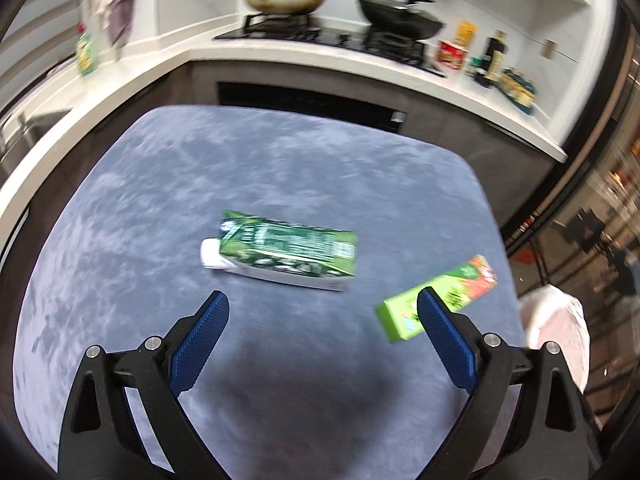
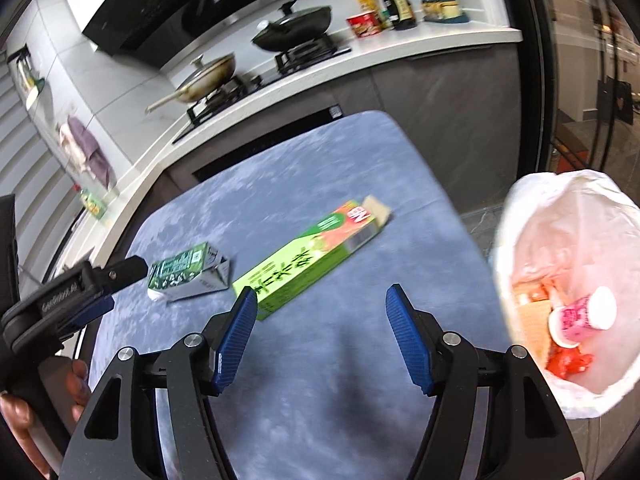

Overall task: Collect trash
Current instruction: 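Move both tools back over the green carton and green box on the table, then grasp the green milk carton with the left tool while the right grasps the green box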

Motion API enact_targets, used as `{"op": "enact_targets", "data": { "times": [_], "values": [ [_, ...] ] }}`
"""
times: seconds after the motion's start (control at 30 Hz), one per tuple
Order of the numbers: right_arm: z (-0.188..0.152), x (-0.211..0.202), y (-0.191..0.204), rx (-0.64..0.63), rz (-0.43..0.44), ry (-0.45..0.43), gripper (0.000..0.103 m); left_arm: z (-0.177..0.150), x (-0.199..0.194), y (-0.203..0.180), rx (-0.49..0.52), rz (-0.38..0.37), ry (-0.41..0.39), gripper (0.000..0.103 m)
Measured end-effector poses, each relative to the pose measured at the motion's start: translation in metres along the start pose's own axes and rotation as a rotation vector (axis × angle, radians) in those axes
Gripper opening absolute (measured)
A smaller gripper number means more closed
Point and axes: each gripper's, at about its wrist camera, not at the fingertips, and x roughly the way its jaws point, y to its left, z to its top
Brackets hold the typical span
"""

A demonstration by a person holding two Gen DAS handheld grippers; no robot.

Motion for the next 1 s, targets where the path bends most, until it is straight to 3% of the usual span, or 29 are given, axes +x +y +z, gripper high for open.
{"op": "enact_targets", "data": {
  "times": [0.47, 0.7, 0.87, 1.0],
  "values": [
    [0.013, 0.038, 0.023, -0.032, 0.003, 0.034, 0.064, 0.054, 0.071, 0.022, -0.204, 0.148, 0.096, 0.091],
    [0.017, 0.052, 0.023, -0.035, 0.004, 0.052, 0.065, 0.046, 0.096, 0.015, -0.147, 0.241, 0.149, 0.091],
    [0.014, 0.06, 0.023, -0.033, 0.01, 0.069, 0.065, 0.03, 0.092, 0.015, -0.045, 0.224, 0.173, 0.091],
    [0.009, 0.062, 0.024, -0.029, 0.014, 0.078, 0.065, 0.016, 0.078, 0.024, -0.037, 0.202, 0.162, 0.092]
  ]
}}
